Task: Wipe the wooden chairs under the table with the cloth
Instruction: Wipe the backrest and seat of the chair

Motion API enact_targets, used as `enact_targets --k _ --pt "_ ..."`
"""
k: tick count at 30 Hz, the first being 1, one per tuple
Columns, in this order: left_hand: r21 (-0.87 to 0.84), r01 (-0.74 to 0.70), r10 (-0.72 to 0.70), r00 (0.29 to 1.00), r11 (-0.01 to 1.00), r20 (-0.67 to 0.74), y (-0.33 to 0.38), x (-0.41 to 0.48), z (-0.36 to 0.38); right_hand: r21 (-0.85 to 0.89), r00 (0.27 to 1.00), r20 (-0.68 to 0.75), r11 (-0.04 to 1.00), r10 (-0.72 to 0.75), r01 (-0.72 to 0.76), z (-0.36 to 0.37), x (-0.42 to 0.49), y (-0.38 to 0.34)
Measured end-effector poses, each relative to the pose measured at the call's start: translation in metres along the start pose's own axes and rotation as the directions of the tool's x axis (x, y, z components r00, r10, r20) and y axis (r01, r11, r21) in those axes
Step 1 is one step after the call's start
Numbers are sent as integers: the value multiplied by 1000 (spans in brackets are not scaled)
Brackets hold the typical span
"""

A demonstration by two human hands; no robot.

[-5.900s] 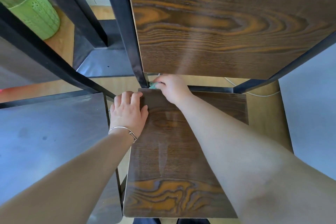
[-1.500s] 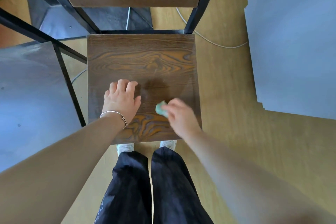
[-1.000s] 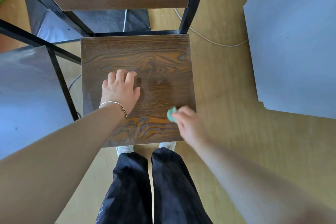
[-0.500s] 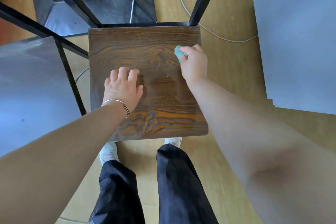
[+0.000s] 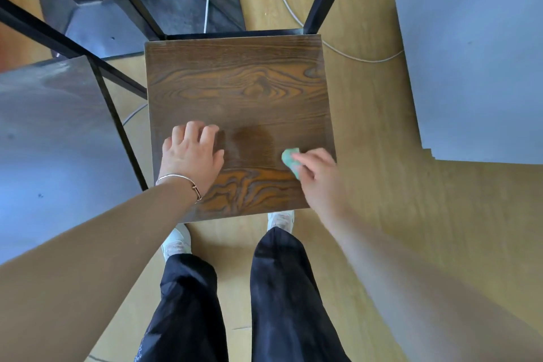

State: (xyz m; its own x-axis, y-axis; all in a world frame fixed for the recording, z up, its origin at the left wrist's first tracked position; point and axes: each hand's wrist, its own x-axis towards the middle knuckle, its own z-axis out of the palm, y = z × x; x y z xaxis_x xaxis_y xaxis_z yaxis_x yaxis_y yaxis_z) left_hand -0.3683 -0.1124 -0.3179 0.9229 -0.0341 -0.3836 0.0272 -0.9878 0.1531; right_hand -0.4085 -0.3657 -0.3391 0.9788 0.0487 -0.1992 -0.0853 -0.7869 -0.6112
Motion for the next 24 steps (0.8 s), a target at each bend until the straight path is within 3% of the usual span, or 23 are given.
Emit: enact_targets --k 3,5,9,14,18,21,24 --pt "-3 4 -4 1000 1000 1 -6 -6 6 -11 947 -252 978 198 -207 -19 85 4" --pt "2 12 -12 1000 1000 5 -12 -7 7 -28 930 -267 963 251 -268 -18 138 -2" --pt "-9 3 -4 999 1000 -43 -22 -2 7 -52 946 -242 970 216 -235 3 206 -30" --pt "-11 11 -12 999 1000 -50 -26 11 2 -115 998 -52 993 -43 36 34 178 -59" --pt "-8 -19 19 999 1000 -28 -20 9 -2 -55 954 156 962 -257 268 37 62 -35" --pt "3 -79 79 997 997 -12 -10 5 -1 -33 904 321 951 -282 308 33 -18 -16" --pt "5 -109 109 994 994 -2 0 0 7 -27 902 358 963 -241 269 26 -39 -12"
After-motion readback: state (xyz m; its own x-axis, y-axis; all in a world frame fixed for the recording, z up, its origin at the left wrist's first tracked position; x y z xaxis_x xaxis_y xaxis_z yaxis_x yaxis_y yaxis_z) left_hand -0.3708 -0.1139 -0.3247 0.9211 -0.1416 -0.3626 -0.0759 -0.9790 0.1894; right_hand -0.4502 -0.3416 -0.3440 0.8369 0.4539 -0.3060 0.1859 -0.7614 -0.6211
